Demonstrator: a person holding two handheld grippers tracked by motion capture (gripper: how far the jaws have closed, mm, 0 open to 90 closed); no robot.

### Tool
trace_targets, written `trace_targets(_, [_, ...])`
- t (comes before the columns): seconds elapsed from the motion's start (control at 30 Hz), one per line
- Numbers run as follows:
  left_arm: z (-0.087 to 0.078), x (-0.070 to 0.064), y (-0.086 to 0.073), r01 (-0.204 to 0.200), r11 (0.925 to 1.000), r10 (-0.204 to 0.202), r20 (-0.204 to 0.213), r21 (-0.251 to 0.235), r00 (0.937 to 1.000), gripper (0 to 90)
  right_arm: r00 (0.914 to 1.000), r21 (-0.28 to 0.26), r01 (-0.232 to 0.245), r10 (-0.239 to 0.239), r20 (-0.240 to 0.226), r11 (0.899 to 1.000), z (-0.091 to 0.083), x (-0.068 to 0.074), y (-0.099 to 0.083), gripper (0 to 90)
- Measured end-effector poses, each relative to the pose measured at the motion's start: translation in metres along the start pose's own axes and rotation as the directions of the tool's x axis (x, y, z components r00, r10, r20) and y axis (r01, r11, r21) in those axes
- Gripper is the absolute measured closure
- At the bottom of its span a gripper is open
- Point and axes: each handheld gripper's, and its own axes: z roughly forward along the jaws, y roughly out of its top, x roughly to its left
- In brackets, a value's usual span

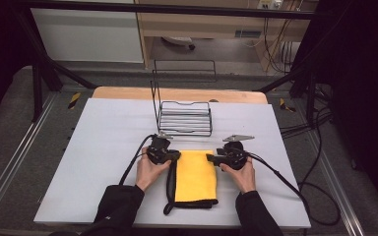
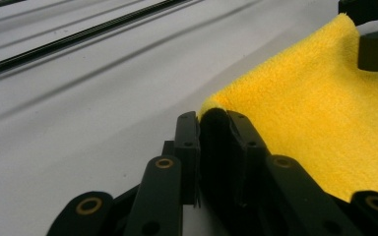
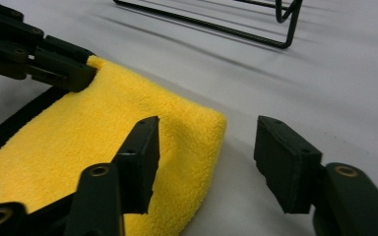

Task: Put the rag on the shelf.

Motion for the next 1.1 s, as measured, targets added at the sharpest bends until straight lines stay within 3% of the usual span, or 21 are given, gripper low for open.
trace_targets(0.3, [0.0,0.0,-0.001,-0.027,0.9996,0.027,0.002,-0.004,0.9996,76.6,0.9994,0.047,-0.028,0.029,-0.02,0.998,0.007,-0.002,-0.002,64.2])
trace_targets(0.47, [0.0,0.001,-0.003,-0.014,0.9997,0.014,0.01,-0.019,0.9998,76.9,0.9953,0.073,-0.082,0.085,-0.045,0.994,0.011,-0.001,-0.003,76.2])
trace_targets(0.7, [-0.001,0.001,-0.002,-0.007,0.9998,0.008,0.012,-0.019,0.9999,79.3,0.992,0.081,-0.109,0.114,-0.055,0.991,0.01,-0.001,-0.002,82.2])
trace_targets(0.8, [-0.004,0.002,-0.002,0.016,0.9996,-0.016,0.02,-0.025,0.9997,80.0,0.9934,0.064,-0.099,0.103,-0.051,0.993,0.007,0.001,-0.002,83.3])
trace_targets(0.97, [-0.012,0.0,-0.001,0.012,0.9981,-0.011,0.022,-0.06,0.9997,80.3,0.9938,0.029,-0.092,0.093,-0.061,0.995,-0.001,0.003,0.001,83.4])
trace_targets(1.0, [-0.017,-0.001,-0.001,0.02,0.996,-0.017,0.034,-0.088,0.9993,80.3,0.9935,0.0,-0.087,0.087,-0.074,0.996,-0.008,0.005,0.002,83.3])
trace_targets(1.1, [-0.023,-0.002,-0.001,0.013,0.9944,-0.009,0.037,-0.105,0.9993,80.3,0.9943,-0.038,-0.071,0.068,-0.083,0.997,-0.017,0.009,0.004,83.3])
